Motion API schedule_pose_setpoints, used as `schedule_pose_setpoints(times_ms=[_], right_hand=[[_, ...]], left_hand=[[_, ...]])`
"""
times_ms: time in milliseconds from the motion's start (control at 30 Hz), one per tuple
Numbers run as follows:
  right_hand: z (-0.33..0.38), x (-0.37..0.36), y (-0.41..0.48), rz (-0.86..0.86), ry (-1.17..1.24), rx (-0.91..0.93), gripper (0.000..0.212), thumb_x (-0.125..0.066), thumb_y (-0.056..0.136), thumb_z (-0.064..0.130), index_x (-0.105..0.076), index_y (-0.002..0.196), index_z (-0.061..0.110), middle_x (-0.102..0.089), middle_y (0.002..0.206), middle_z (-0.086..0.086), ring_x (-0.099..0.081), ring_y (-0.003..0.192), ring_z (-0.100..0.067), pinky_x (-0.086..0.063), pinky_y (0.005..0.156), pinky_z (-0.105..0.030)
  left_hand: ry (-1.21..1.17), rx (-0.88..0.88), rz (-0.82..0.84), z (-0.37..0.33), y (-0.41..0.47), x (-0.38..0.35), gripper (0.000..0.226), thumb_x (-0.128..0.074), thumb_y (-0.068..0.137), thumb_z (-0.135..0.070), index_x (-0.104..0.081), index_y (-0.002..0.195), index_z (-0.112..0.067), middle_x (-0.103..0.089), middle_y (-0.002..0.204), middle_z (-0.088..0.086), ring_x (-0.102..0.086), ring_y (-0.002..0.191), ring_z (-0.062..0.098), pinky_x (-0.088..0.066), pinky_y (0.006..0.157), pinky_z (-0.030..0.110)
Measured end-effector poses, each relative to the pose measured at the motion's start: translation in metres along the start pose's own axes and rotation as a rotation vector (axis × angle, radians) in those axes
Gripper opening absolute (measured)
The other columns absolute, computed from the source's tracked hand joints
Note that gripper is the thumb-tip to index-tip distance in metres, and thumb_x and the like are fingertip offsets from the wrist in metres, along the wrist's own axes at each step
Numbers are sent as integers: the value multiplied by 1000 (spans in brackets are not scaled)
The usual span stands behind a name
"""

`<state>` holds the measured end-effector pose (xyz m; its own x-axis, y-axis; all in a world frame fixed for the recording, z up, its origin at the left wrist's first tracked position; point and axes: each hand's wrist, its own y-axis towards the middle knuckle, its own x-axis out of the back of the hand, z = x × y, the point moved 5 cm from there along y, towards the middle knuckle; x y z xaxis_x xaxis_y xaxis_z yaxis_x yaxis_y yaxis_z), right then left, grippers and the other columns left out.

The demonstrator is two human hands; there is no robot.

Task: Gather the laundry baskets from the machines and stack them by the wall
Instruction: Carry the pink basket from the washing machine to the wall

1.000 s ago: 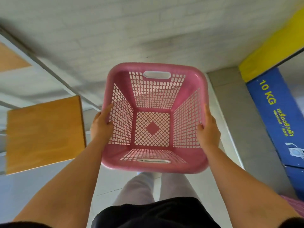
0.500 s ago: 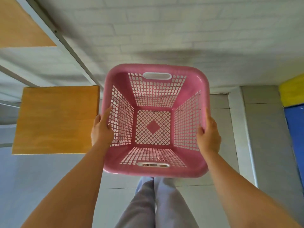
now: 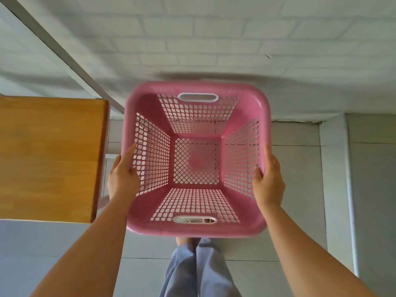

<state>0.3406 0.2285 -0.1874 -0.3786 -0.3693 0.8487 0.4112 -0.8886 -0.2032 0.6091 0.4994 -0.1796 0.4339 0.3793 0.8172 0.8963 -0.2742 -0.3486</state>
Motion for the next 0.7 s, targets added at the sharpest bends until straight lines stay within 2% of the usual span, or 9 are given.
schedule_pose_setpoints(times_ms=[100,200,333,433,500,600,700], right_hand=[[-3,-17,10,-5,8,8,76,-53,93,9,-15,152,40,-48,141,-3,-69,86,-31,-59,65,-45],[-2,-26,17,-37,1,64,75,-54,93,7,-18,153,35,-46,145,-5,-68,87,-30,-57,62,-39],[3,-31,26,-7,-62,82,77,-52,94,8,-10,154,31,-33,154,-11,-68,90,-32,-53,62,-34],[6,-32,30,21,-125,98,79,-53,93,11,-6,154,29,-30,154,-17,-63,105,-37,-55,75,-40],[4,-33,31,51,-178,95,81,-55,92,16,-4,154,27,-26,154,-24,-56,117,-44,-52,89,-48],[4,-30,31,92,-288,70,82,-56,91,24,-6,155,23,-23,155,-27,-45,129,-45,-44,99,-55],[13,-20,18,121,-358,86,75,-51,94,30,-7,155,20,-23,157,-23,-35,138,-40,-40,103,-57]], left_hand=[[37,24,11,7,12,-13,59,-44,93,-7,-41,139,-45,-57,131,-5,-60,82,15,-41,48,17],[58,5,19,10,22,-22,54,-42,98,-15,-35,141,-46,-57,129,-1,-63,84,18,-46,49,19],[100,7,3,5,34,-21,54,-41,99,-19,-29,143,-48,-51,133,3,-64,91,25,-57,60,32],[173,0,66,3,35,-21,63,-41,98,-17,-18,145,-52,-39,144,7,-63,98,32,-60,69,41],[241,6,132,2,34,-24,74,-44,97,-13,-7,146,-54,-19,157,7,-56,116,38,-59,77,45],[342,40,179,-1,29,-26,77,-49,96,-20,0,149,-46,6,163,4,-24,143,41,-44,102,56],[454,-27,186,-11,17,-21,72,-47,96,-36,-2,152,-36,9,163,6,-4,149,37,-21,117,56]])
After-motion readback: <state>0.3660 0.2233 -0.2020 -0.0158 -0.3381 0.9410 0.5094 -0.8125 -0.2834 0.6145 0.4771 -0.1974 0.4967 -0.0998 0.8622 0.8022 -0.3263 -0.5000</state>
